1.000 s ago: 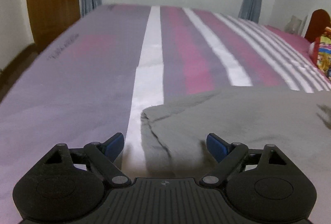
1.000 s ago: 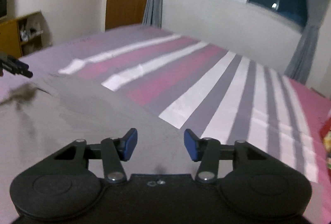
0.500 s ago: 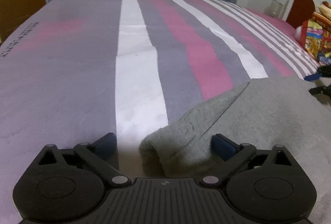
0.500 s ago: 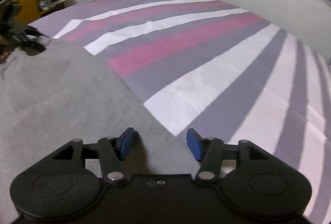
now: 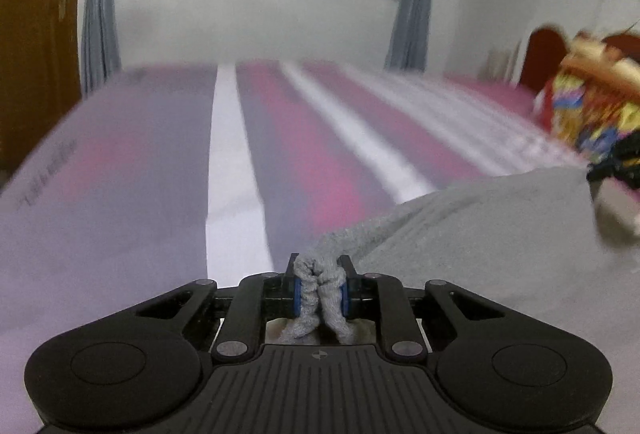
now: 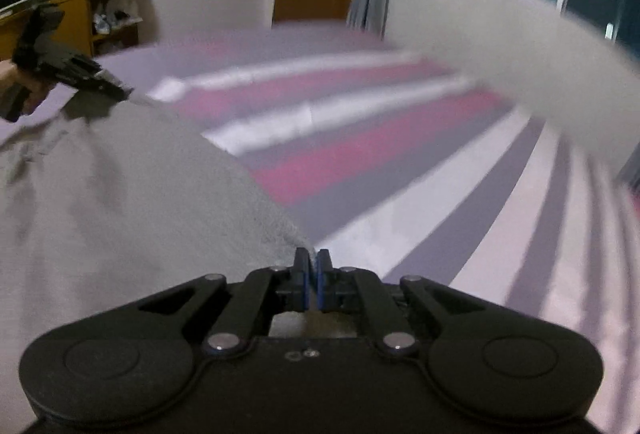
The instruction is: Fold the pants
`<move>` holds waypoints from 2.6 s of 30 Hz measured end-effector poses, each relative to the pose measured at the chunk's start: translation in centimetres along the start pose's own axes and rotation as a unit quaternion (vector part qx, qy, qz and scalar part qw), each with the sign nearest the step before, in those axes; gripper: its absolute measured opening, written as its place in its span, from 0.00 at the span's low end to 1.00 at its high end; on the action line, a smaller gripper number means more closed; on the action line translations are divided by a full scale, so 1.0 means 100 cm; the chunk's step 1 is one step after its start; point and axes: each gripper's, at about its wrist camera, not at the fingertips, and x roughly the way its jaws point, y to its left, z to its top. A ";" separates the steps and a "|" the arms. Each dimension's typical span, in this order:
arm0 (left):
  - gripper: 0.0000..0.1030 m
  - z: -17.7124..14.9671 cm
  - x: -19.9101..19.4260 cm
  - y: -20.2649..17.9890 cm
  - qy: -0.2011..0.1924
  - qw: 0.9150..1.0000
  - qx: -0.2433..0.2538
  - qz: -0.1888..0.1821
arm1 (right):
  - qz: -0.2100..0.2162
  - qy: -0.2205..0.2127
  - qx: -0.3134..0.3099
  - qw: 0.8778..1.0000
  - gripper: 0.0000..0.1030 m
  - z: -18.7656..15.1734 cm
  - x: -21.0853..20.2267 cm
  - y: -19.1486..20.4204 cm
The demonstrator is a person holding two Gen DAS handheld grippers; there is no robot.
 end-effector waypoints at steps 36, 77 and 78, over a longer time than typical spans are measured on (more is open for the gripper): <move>0.56 -0.205 -0.170 -0.077 0.024 0.918 -0.394 -0.047 | -0.102 0.104 0.405 0.903 0.47 -0.122 -0.081 0.093; 0.22 -0.187 -0.136 -0.065 0.095 0.960 -0.264 0.014 | -0.226 0.090 0.403 0.882 0.09 -0.249 -0.214 0.119; 0.22 -0.188 -0.134 -0.064 0.096 0.959 -0.267 0.013 | -0.222 0.142 0.395 0.880 0.11 -0.266 -0.198 0.119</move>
